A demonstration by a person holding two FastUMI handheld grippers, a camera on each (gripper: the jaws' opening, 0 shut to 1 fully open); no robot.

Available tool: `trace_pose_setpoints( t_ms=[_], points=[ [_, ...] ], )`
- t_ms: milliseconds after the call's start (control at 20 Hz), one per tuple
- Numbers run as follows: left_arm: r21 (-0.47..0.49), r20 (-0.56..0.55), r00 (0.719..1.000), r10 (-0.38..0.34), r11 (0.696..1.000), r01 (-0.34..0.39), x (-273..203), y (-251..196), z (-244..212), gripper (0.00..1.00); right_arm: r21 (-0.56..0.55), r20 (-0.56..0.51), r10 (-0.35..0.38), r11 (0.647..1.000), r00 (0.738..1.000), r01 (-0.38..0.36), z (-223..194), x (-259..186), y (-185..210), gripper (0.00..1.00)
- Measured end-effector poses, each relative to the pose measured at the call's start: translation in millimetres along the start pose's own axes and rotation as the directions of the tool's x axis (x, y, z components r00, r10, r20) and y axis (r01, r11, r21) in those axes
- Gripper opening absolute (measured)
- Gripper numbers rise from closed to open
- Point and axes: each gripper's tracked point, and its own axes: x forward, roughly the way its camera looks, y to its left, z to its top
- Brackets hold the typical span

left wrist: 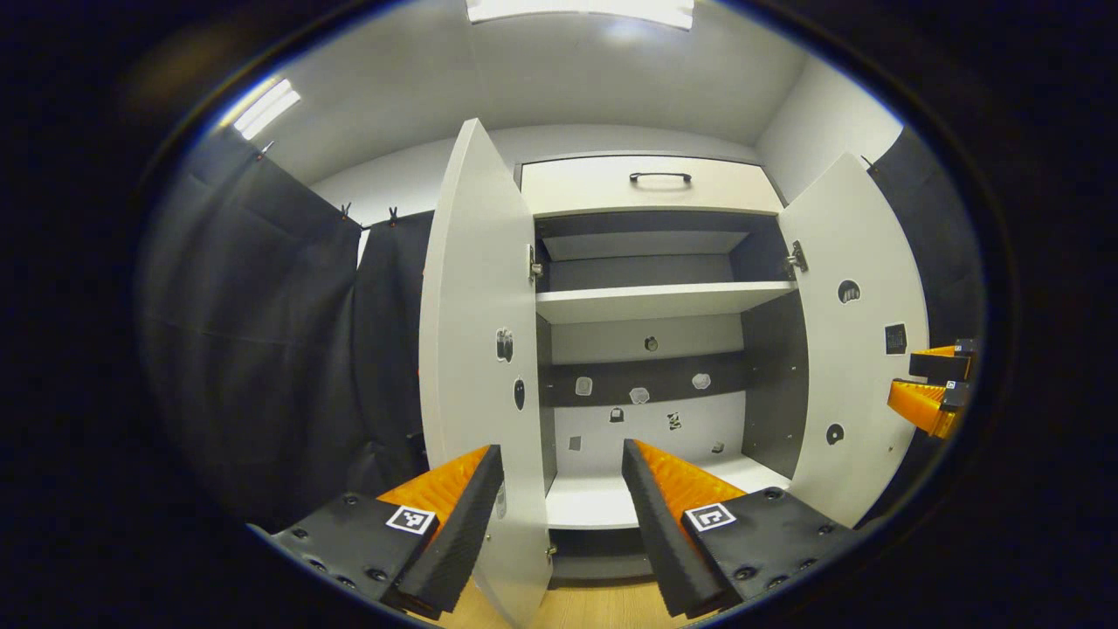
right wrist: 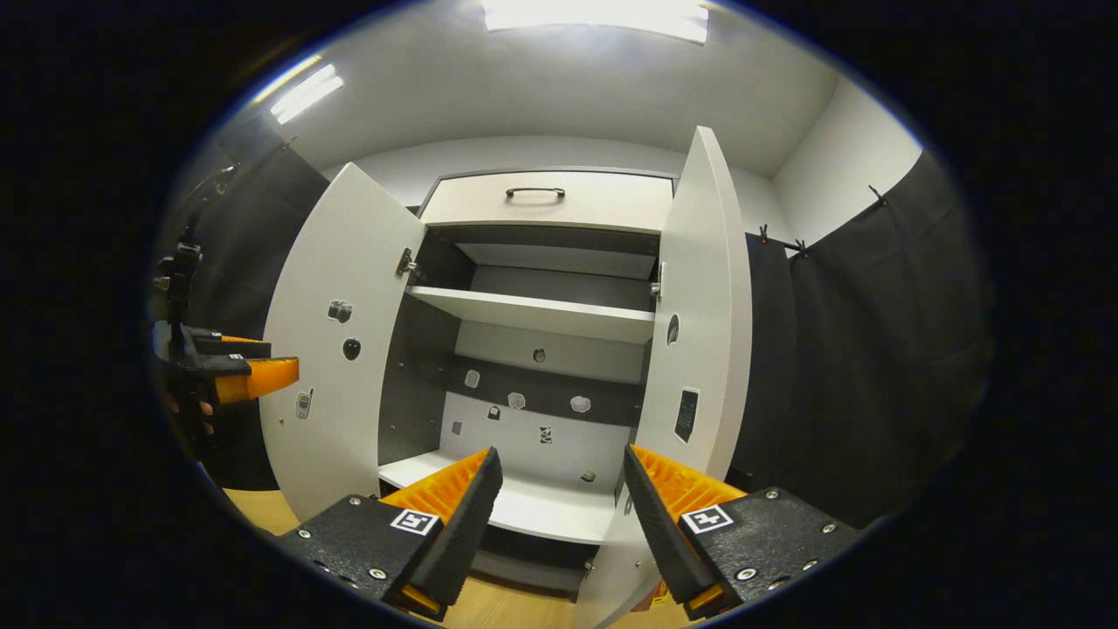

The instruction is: Open the right door of the double-door shoe cabinet with the right hand, and open the left door with the left hand.

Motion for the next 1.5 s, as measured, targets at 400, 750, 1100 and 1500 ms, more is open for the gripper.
trace_pose_setpoints(
  t_ms=[400, 750, 1100, 1500],
  points=[
    [-0.068, 0.068, 0.997, 0.026, 0.997, -0.022, 7, 3, 26, 0.95, 0.008, 0.022, -0.021, 1.0, 1.0, 0.021, 12, -2, -13, 0.89],
    [-0.067, 0.116, 0.993, -0.02, 0.997, 0.027, 12, -13, 40, 0.94, 0.011, 0.033, -0.04, 0.999, 0.999, 0.039, 18, -7, -22, 0.93],
    [-0.087, 0.122, 0.991, -0.053, 0.994, 0.064, 26, -28, 43, 0.95, 0.017, 0.029, -0.047, 0.999, 0.998, 0.046, 19, -10, -28, 0.93],
    [-0.076, 0.118, 0.99, -0.074, 0.994, 0.083, 35, -38, 43, 0.95, 0.022, 0.036, -0.049, 0.999, 0.998, 0.049, 23, -13, -30, 0.93]
  ],
)
